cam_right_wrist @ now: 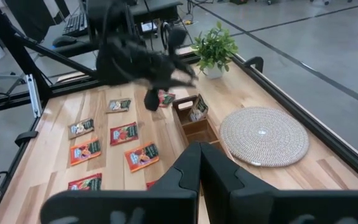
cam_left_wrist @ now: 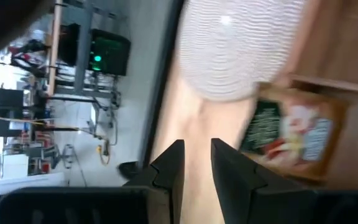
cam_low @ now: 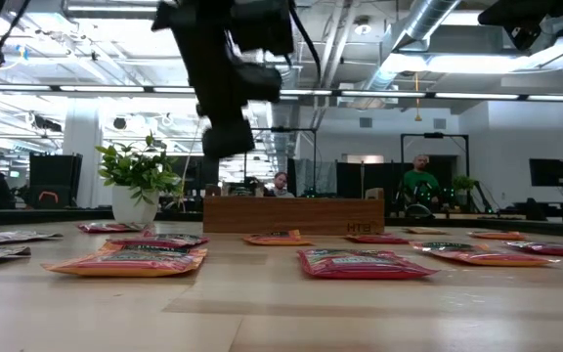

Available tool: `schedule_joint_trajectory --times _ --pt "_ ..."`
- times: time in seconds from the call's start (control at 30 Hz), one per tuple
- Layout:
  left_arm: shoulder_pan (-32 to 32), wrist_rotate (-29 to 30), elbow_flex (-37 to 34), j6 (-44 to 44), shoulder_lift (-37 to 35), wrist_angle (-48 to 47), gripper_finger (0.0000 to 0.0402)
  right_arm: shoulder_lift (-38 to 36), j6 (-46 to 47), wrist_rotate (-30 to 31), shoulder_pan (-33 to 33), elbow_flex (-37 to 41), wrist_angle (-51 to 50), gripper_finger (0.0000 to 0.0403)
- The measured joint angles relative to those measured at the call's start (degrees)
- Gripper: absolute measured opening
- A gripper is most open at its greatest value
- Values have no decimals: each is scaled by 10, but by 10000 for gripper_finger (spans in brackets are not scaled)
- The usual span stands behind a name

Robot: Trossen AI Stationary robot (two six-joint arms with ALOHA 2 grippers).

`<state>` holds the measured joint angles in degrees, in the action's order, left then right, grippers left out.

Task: Pick & Place Tea
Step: Put the brown tea bag into the left of the wooden organizer

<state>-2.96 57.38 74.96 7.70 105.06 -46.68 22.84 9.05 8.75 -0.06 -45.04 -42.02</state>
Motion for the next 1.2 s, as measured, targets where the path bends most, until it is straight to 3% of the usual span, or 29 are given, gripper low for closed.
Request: schedule_joint_trajectory --times 0.13,0.33,0.43,0.67,0.83,1.2 --pt "0 -40 0 79 -80 -76 72 0 0 0 0 0 0 0" --pt "-6 -337 -12 212 -193 -153 72 0 0 0 0 0 0 0" --pt "-30 -404 -45 251 -228 -162 72 0 -2 0 0 0 0 0" --pt "-129 -490 -121 327 -248 -160 72 0 -5 0 0 0 0 0" --pt "-191 -503 -158 331 -244 -150 72 0 -5 0 0 0 0 0" --pt "-214 -505 -229 324 -244 -83 72 0 -5 1 0 0 0 0"
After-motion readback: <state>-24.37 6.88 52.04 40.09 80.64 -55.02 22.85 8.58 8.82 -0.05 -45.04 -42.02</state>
